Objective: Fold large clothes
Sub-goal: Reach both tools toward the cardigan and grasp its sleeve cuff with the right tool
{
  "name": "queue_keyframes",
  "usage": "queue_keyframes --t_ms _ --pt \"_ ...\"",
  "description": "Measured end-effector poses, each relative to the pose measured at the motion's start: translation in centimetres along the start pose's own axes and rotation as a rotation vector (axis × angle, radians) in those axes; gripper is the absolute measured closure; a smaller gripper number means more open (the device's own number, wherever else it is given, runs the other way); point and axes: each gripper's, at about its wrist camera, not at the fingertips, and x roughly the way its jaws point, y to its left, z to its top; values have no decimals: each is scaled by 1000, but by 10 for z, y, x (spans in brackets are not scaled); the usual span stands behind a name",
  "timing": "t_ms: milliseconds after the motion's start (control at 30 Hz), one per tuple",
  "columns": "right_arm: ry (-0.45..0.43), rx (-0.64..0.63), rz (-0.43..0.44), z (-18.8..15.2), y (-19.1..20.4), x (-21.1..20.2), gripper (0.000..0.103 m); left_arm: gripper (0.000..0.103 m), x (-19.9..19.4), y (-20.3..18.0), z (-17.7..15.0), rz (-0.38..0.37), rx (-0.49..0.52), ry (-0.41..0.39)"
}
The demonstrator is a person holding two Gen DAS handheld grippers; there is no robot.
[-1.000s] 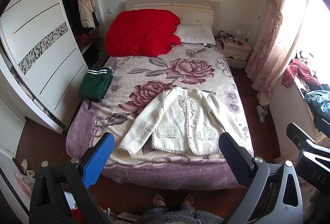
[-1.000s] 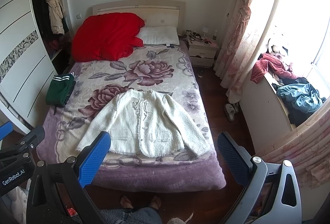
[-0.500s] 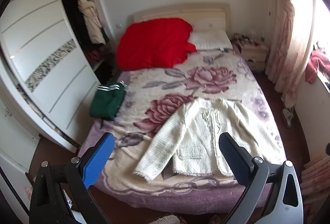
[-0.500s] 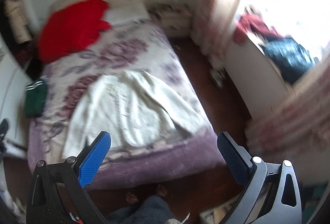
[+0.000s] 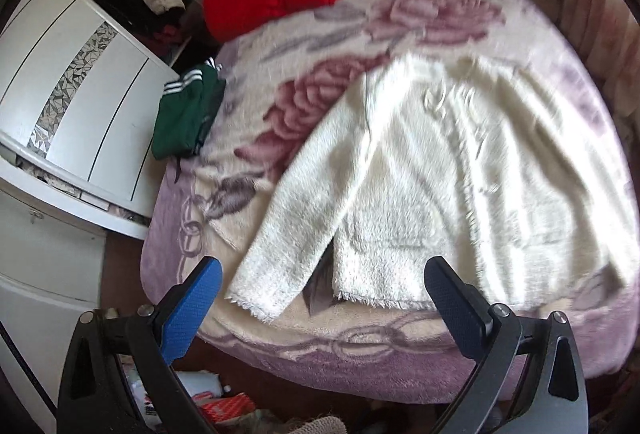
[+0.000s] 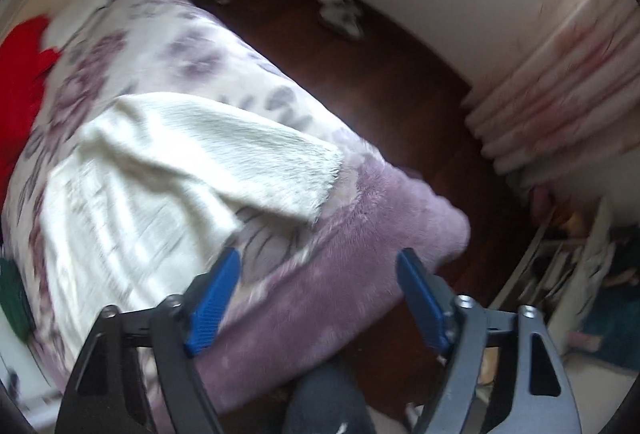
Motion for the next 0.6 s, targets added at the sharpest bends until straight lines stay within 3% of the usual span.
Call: queue_keyframes --t_ms 100,200,300,367,400,433,467,500,600 --pt "71 96 51 44 -23 112 23 0 45 -33 6 36 11 72" --pt "157 157 57 63 -31 203 23 0 87 -68 10 38 19 142" --pt "272 246 120 68 -31 274 23 0 115 -102 18 41 41 145" --pt "313 266 183 70 -27 301 23 0 125 -122 24 38 56 148" --pt "305 258 195 72 -23 305 27 0 128 -131 26 31 61 151" --pt "279 241 204 74 -18 306 55 0 131 -138 28 25 62 151" --pt "253 206 210 78 -12 305 77 0 132 -147 31 12 66 146" --pt "240 165 195 84 -5 303 86 0 135 -156 35 5 69 143" --pt "140 104 177 107 -4 283 92 0 136 -184 42 -31 93 125"
